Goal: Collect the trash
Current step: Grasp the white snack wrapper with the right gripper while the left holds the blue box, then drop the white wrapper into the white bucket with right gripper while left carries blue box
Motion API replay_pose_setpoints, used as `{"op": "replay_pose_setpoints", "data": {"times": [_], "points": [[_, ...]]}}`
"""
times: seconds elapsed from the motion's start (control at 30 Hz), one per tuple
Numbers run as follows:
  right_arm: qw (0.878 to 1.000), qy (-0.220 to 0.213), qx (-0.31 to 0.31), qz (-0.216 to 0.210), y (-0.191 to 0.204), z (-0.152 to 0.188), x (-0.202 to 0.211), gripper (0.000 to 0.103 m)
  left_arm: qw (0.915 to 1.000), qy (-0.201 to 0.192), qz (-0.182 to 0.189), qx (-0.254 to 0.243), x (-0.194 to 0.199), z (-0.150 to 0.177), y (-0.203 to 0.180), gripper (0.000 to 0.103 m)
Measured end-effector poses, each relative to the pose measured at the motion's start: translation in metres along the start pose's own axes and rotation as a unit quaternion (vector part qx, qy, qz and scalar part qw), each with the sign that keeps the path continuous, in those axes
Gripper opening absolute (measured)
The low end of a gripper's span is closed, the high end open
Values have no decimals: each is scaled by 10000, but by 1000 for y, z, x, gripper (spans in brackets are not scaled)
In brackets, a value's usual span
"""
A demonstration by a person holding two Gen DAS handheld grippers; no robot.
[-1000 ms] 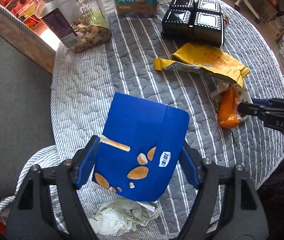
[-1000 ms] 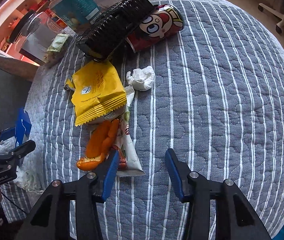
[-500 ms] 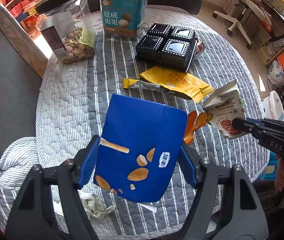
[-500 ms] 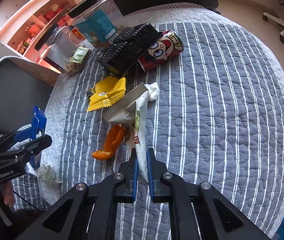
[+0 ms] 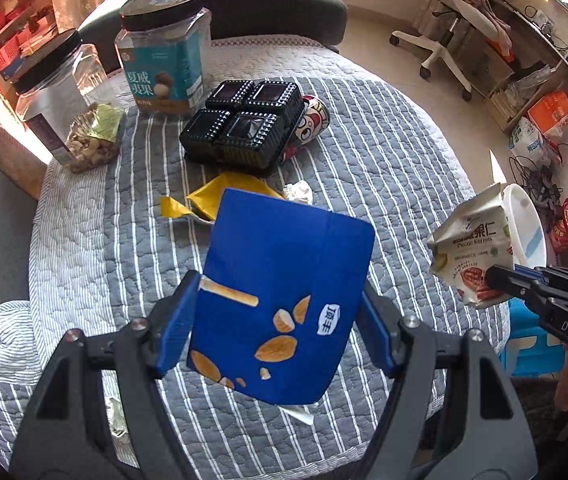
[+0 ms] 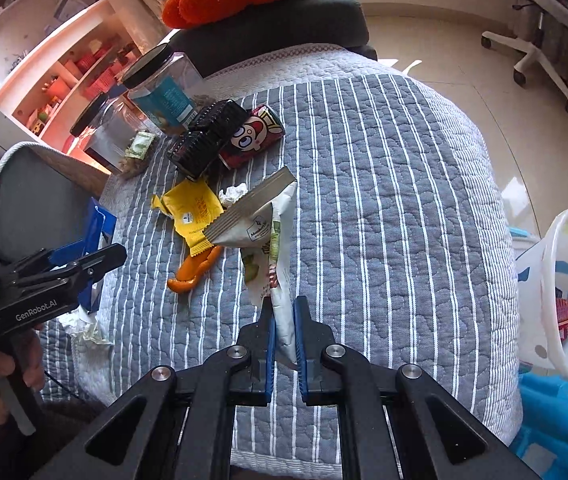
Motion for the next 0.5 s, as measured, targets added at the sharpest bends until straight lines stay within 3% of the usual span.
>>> {"op": "replay_pose_setpoints", "data": {"times": [0.5], "points": [[9955, -358, -829, 288, -95, 10, 54, 9, 9974, -135, 480, -527, -12, -27, -102, 74]]}}
Point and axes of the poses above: each gripper's, at about its wrist camera, not at the fingertips, and x roughly against the way its jaws point, y to its left, z to its underside, the point moved 2 cm from there along -x, roughly the way its jaws point, and after that the axes turned 3 degrees about -x, right-handed, at the moved point
